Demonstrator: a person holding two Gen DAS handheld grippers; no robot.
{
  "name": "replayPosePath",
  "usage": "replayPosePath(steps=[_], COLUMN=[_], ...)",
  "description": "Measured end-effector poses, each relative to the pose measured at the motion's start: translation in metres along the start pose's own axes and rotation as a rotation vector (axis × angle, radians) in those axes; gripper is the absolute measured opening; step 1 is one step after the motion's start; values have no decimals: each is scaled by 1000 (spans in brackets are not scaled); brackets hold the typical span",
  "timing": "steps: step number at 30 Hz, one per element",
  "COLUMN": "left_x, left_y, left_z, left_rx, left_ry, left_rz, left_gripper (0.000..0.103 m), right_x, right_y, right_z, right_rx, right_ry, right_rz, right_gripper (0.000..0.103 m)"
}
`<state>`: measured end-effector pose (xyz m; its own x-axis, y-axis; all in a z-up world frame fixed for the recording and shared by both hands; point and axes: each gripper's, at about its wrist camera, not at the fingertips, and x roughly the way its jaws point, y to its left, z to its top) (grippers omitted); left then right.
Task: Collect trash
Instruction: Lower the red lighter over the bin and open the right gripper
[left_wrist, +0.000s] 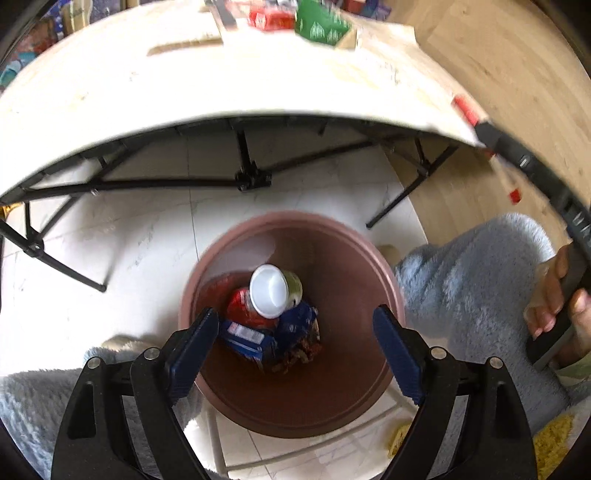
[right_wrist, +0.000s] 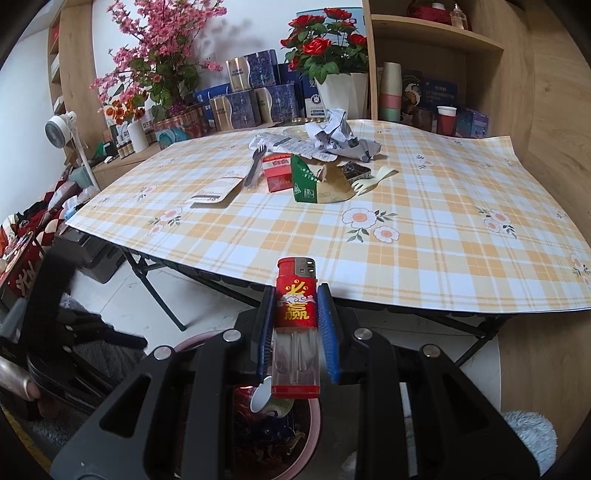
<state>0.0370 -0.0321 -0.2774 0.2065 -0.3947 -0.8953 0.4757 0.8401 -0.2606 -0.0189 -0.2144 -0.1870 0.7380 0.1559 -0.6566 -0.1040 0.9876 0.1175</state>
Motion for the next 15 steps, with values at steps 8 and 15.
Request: replayPosePath(steps=[8,15], left_x=[-58,-104], left_y=[24,56], left_z=[3,-5], left_rx=[-108,-227], left_ry=[-255,-448], left_rz=[78,155], left_gripper=[88,89], right_x=[16,38], right_y=[25,51], right_z=[-8,-23], right_rx=[-107,-208], right_ry=[64,165], right_rz=[37,73], right_gripper=[26,26])
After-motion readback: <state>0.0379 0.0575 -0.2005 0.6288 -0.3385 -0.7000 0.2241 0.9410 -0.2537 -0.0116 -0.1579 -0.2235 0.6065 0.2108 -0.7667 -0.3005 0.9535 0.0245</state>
